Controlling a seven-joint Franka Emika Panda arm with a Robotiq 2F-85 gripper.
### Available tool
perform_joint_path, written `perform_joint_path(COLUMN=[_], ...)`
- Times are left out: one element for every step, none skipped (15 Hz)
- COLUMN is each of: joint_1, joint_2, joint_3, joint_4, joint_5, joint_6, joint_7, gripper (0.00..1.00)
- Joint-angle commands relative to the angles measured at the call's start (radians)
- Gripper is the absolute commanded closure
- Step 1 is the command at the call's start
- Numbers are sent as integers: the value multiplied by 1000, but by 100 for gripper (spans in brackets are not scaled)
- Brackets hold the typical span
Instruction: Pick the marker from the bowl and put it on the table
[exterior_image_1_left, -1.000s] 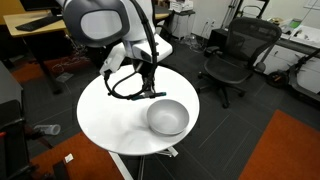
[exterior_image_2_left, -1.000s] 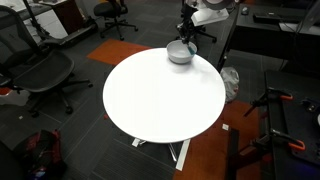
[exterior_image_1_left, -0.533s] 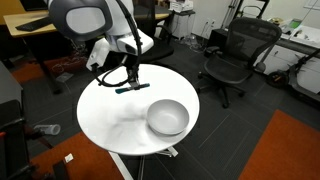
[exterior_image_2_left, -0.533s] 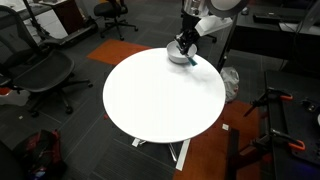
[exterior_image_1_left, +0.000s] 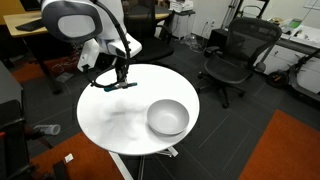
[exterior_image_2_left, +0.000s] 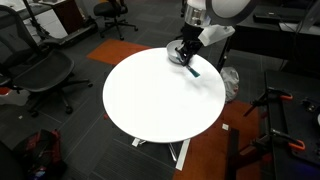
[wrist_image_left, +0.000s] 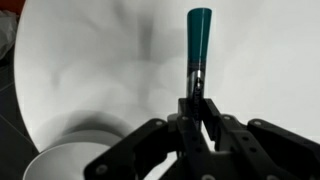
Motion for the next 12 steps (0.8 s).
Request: perform_joint_path(joint_1=[-8, 2, 10, 17, 21, 25, 31, 38, 45, 52, 58, 61], joint_2=[12, 18, 28, 39, 47, 56, 64, 71, 76, 82, 87, 90], joint_3=[13, 10, 9, 6, 8, 8, 8, 5, 2, -1, -3, -4], joint_4=[-9, -17, -21, -21, -22, -22, -22, -23, -24, -24, -24, -24], joint_5=[33, 25, 22, 16, 17, 18, 17, 14, 13, 12, 12, 12], joint_6=[-1, 14, 23, 27, 28, 31, 35, 44, 52, 59, 68, 72], joint_7=[-10, 11, 25, 39, 44, 50, 62, 73, 86, 100, 114, 119], gripper=[95, 95, 95, 95, 95, 95, 95, 95, 95, 95, 95, 95])
